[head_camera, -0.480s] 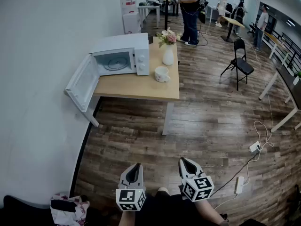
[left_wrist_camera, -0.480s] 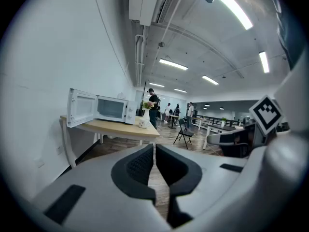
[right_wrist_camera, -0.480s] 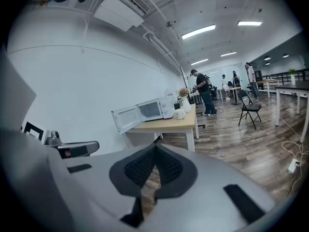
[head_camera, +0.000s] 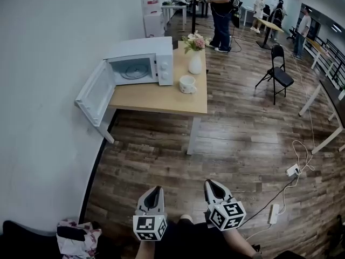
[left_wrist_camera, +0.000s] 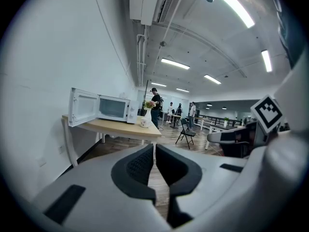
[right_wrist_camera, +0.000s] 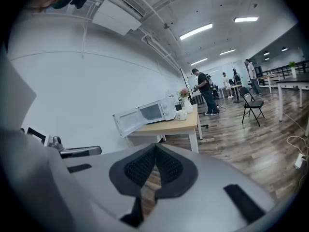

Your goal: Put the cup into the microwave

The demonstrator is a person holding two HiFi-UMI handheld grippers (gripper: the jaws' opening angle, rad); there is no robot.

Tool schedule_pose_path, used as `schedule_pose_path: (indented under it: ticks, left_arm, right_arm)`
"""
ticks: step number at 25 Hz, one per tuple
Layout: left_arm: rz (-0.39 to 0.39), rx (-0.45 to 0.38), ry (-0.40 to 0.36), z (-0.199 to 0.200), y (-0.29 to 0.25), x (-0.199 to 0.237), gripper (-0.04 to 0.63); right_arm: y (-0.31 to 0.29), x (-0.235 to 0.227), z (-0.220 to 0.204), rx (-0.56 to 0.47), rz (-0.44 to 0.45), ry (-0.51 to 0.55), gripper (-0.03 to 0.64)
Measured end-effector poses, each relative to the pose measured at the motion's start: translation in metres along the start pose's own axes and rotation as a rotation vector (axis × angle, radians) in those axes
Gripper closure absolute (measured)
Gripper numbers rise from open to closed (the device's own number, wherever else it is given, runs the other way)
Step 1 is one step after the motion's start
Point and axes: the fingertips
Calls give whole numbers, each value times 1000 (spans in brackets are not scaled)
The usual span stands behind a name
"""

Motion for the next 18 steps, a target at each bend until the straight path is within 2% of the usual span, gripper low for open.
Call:
schedule_pose_path:
  ticks: [9, 18]
  left_arm:
    - [12, 7, -4, -2, 2, -4, 579]
    - [33, 19, 11, -7, 9, 1, 578]
  right_arm:
    - [-3, 2, -2, 6, 19, -8, 623]
    - [-5, 18, -17, 52, 77, -26, 621]
Point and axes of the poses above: the fingertips, and each gripper's own axes: y backward along the fingers, x to its left, z out of its top, and after that the axes turned 6 degrees about y, right-handed
